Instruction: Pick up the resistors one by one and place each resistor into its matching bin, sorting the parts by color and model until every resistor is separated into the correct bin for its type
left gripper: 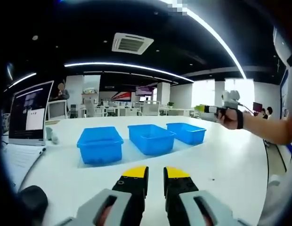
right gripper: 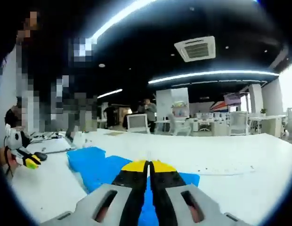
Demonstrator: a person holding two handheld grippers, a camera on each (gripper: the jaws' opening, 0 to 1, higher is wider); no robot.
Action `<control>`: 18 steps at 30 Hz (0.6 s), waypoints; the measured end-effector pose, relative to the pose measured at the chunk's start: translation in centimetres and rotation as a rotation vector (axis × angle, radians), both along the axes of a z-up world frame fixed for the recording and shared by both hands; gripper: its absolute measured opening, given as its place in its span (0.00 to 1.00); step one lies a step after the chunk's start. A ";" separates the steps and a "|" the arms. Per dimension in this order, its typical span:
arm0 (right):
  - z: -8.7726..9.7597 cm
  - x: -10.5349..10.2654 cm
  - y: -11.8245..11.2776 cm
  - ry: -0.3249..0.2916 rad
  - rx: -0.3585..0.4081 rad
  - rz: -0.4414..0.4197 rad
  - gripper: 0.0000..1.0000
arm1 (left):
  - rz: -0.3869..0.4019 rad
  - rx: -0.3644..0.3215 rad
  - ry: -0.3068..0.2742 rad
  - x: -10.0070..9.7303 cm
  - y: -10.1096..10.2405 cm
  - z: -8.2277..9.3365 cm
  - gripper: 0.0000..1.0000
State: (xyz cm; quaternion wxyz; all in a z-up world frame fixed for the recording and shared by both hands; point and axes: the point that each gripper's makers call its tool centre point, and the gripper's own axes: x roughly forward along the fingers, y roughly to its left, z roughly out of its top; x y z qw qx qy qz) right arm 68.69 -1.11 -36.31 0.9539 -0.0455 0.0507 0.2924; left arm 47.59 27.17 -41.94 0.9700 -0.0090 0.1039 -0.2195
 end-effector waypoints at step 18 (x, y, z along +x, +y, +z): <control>-1.3 -8.0 8.2 0.139 -0.231 0.362 0.18 | -0.006 0.003 -0.011 0.2 -0.2 0.5 0.16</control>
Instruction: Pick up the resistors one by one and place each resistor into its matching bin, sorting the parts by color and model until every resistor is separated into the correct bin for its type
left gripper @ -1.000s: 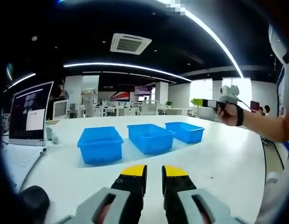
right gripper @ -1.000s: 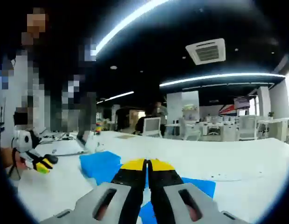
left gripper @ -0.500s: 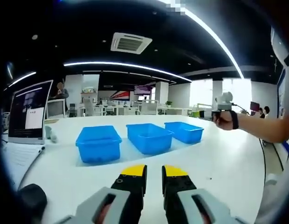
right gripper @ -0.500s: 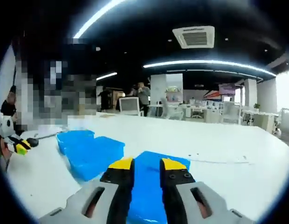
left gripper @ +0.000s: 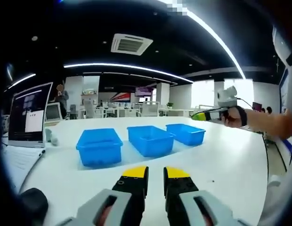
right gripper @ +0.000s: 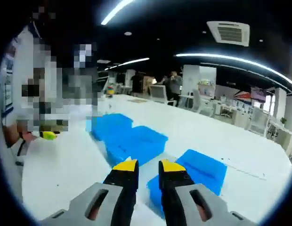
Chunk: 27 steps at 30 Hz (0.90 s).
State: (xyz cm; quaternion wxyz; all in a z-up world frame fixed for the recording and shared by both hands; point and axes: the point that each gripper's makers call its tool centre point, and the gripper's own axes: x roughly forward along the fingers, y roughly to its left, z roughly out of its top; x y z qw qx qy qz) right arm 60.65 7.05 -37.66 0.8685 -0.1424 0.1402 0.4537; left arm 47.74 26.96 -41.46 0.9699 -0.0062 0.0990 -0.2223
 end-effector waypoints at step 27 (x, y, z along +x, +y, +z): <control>-10.5 -15.5 8.0 0.242 -0.462 0.514 0.05 | 0.019 -0.018 0.006 -0.5 0.6 -0.8 0.16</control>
